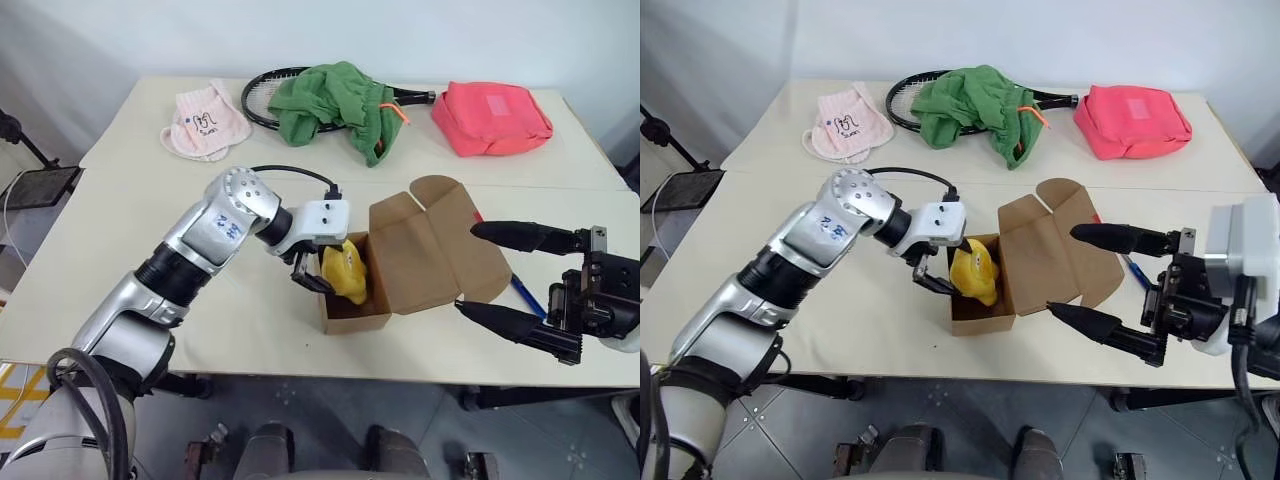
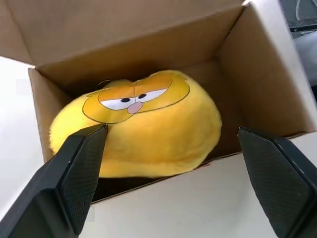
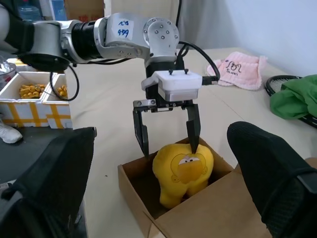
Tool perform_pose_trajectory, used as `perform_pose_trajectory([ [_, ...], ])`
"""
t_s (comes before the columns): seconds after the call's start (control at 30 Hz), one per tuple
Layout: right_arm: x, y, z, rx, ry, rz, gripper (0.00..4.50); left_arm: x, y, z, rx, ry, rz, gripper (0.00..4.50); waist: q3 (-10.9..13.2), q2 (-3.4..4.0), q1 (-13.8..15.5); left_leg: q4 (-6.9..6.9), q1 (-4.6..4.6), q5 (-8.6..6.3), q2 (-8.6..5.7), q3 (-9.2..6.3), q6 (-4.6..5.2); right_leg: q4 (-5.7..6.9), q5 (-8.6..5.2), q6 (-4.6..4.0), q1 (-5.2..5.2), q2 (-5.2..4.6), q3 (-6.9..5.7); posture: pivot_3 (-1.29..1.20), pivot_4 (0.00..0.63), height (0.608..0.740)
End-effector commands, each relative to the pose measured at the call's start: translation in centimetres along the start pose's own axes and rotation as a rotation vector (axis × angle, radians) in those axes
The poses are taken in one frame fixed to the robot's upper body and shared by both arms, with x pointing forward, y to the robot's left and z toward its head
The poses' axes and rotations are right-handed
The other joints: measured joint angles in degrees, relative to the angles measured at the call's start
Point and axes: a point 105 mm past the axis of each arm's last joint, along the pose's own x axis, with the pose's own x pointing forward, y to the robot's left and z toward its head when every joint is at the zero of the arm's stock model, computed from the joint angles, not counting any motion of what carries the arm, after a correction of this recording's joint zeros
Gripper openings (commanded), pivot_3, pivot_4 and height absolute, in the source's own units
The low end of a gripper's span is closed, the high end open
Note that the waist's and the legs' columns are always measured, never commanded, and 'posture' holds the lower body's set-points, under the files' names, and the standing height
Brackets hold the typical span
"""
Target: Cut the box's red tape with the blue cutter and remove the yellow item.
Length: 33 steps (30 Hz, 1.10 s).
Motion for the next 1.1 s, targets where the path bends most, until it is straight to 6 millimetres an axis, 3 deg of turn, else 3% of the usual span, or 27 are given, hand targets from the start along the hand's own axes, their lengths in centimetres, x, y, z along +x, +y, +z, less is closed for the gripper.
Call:
perform_pose_trajectory([
  [0.03, -0.2, 0.3, 0.7, -0.039, 0.007, -0.015, 4.50, 0.2, 0.8, 0.5, 0.051, 0.014, 0.011, 3.57, 0.0, 0.00, 0.0, 0.00, 0.00, 0.00, 0.00, 0.00, 0.00, 0.01, 0.00, 0.00, 0.00, 0.00, 0.00, 0.00, 0.150, 0.740],
  [0.3, -0.6, -0.1, 0.3, -0.048, 0.024, -0.047, 4.50, 0.5, 1.2, 0.9, 0.092, -0.016, 0.019, 1.20, 0.0, 0.00, -0.1, 0.01, 0.01, 0.00, 0.00, 0.00, 0.01, 0.03, 0.00, 0.00, 0.01, 0.00, 0.00, 0.00, 0.150, 0.740],
  [0.43, -1.0, -0.9, 0.1, -0.032, -0.009, -0.097, 4.50, -0.4, 1.2, 4.4, 0.048, -0.262, -0.009, 0.01, 0.0, -0.02, -0.1, 0.01, 0.00, 0.00, 0.00, -0.01, 0.00, 0.02, 0.00, 0.00, 0.01, 0.00, 0.00, 0.00, 0.150, 0.740],
  [0.6, -1.5, -1.8, -0.3, -0.032, -0.043, -0.146, 4.50, -3.0, 2.2, 6.9, -0.005, -0.513, 0.043, 0.01, 0.0, -0.02, -0.6, 0.02, 0.00, 0.00, 0.00, -0.01, 0.01, 0.04, 0.01, 0.00, 0.00, 0.00, 0.00, 0.00, 0.150, 0.740],
  [0.7, -1.2, -2.5, 0.0, -0.041, -0.097, -0.167, 4.50, -6.9, 3.2, 6.8, -0.116, -0.810, 0.123, 0.01, 0.0, -0.01, -1.2, 0.01, 0.03, 0.00, 0.01, -0.02, 0.00, 0.07, 0.01, 0.00, 0.00, 0.00, 0.00, 0.00, 0.150, 0.740],
  [0.77, -0.7, -2.5, 0.2, -0.040, -0.127, -0.152, 4.50, -9.6, 3.8, 5.1, -0.209, -0.945, 0.228, 0.01, 0.0, 0.03, -2.0, 0.01, 0.04, 0.00, 0.01, -0.03, 0.00, 0.12, 0.01, 0.00, -0.01, 0.00, 0.01, 0.00, 0.150, 0.740],
  [0.83, -0.1, -2.4, 0.3, -0.050, -0.154, -0.140, 4.50, -11.2, 3.7, 2.1, -0.304, -0.955, 0.351, 0.01, 0.0, 0.07, -2.6, -0.10, 0.18, 0.00, 0.02, -0.05, 0.00, 0.20, 0.01, 0.00, -0.01, 0.00, 0.01, 0.00, 0.150, 0.740],
  [0.9, 0.9, -2.0, 0.4, -0.041, -0.194, -0.108, 4.50, -12.6, 2.7, -2.8, -0.390, -0.855, 0.535, 0.01, -0.1, 0.10, -3.3, -0.22, 0.41, 0.00, 0.02, -0.03, 0.00, 0.30, 0.01, 0.00, 0.05, 0.00, 0.01, 0.00, 0.150, 0.740],
  [0.93, 1.5, -1.6, 0.2, -0.018, -0.209, -0.075, 4.50, -13.6, 1.8, -6.1, -0.446, -0.777, 0.666, 0.01, -0.1, 0.10, -3.7, -0.26, 0.48, 0.00, 0.02, -0.02, 0.00, 0.33, 0.01, 0.00, 0.06, 0.00, 0.02, 0.00, 0.150, 0.740],
  [1.03, 2.8, -0.7, -1.3, 0.026, -0.201, 0.009, 4.50, -15.9, -2.2, -12.7, -0.559, -0.592, 0.922, 0.01, 0.0, 0.03, -4.2, -0.50, 0.71, -0.03, 0.04, 0.00, -0.06, 0.34, 0.01, 0.00, 0.11, -0.01, 0.03, 0.00, 0.150, 0.740],
  [1.1, 3.3, -0.2, -2.9, 0.047, -0.163, 0.074, 4.50, -16.5, -5.8, -15.7, -0.613, -0.468, 1.013, 0.01, 0.0, -0.03, -3.9, -0.47, 0.68, -0.08, 0.05, 0.00, -0.15, 0.33, 0.01, 0.00, 0.10, -0.01, 0.02, 0.00, 0.150, 0.740],
])
